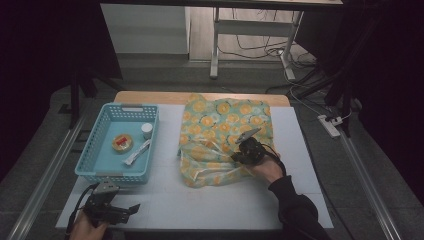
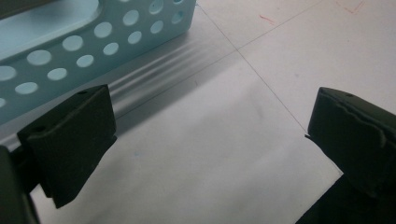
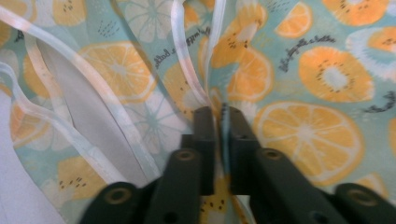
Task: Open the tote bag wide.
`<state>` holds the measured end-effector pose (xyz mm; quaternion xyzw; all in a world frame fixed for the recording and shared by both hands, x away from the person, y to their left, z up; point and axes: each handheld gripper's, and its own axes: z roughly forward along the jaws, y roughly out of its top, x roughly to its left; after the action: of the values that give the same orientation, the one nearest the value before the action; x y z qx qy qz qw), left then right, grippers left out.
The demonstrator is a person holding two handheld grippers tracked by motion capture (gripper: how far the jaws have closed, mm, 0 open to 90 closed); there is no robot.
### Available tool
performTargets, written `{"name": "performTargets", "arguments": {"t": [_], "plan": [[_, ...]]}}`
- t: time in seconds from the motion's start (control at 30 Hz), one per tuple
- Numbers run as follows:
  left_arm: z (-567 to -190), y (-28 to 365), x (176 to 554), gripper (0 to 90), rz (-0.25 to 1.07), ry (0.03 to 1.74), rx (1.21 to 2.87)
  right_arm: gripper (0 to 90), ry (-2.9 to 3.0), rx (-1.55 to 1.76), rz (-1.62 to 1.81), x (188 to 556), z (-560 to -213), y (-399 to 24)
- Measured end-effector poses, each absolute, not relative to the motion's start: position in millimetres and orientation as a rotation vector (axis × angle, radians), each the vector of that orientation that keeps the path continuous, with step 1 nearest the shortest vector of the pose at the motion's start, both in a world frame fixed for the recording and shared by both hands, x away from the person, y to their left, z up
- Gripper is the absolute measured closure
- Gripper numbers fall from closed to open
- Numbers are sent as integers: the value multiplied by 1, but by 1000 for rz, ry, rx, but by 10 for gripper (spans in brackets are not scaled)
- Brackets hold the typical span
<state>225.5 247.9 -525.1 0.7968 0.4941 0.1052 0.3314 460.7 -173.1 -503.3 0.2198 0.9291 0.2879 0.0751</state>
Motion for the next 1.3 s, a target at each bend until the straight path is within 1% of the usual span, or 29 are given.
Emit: {"name": "performTargets", "arguments": {"t": [0.23,0.3,0.33,0.37,0.4,0.47,0.5,0.53,0.57,0.6,0.63,0.67,0.83,1.0,1.2,1.3], "plan": [[-525,248,225,15,276,1290,2084,403,2782,620,826,458,-513,-168],[-525,248,225,15,276,1290,2083,340,2761,607,826,458,-515,-166],[-525,248,225,15,276,1290,2083,334,2757,602,824,458,-515,-165],[-525,248,225,15,275,1291,2084,337,2760,602,828,459,-516,-165],[-525,248,226,15,275,1291,2085,365,2773,627,835,460,-516,-165],[-525,248,225,15,276,1291,2087,502,2778,632,850,463,-515,-167],[-525,247,225,15,277,1290,2087,646,2786,623,842,463,-514,-167],[-525,247,225,15,277,1291,2089,646,2786,623,842,463,-514,-167],[-525,247,226,15,277,1290,2091,852,2808,582,822,460,-512,-164],[-525,247,226,15,277,1290,2091,852,2808,582,822,460,-512,-164],[-525,247,225,15,277,1291,2089,883,2810,553,808,458,-512,-162],[-525,247,225,15,277,1291,2089,889,2810,556,798,457,-512,-160],[-525,247,226,15,276,1292,2088,894,2810,657,908,463,-506,-165],[-525,247,226,15,275,1292,2088,895,2780,716,1107,465,-481,-167],[-525,248,226,15,272,1296,2087,895,2762,721,1179,467,-465,-166],[-525,248,226,15,272,1297,2088,894,2742,691,1202,468,-450,-163]]}}
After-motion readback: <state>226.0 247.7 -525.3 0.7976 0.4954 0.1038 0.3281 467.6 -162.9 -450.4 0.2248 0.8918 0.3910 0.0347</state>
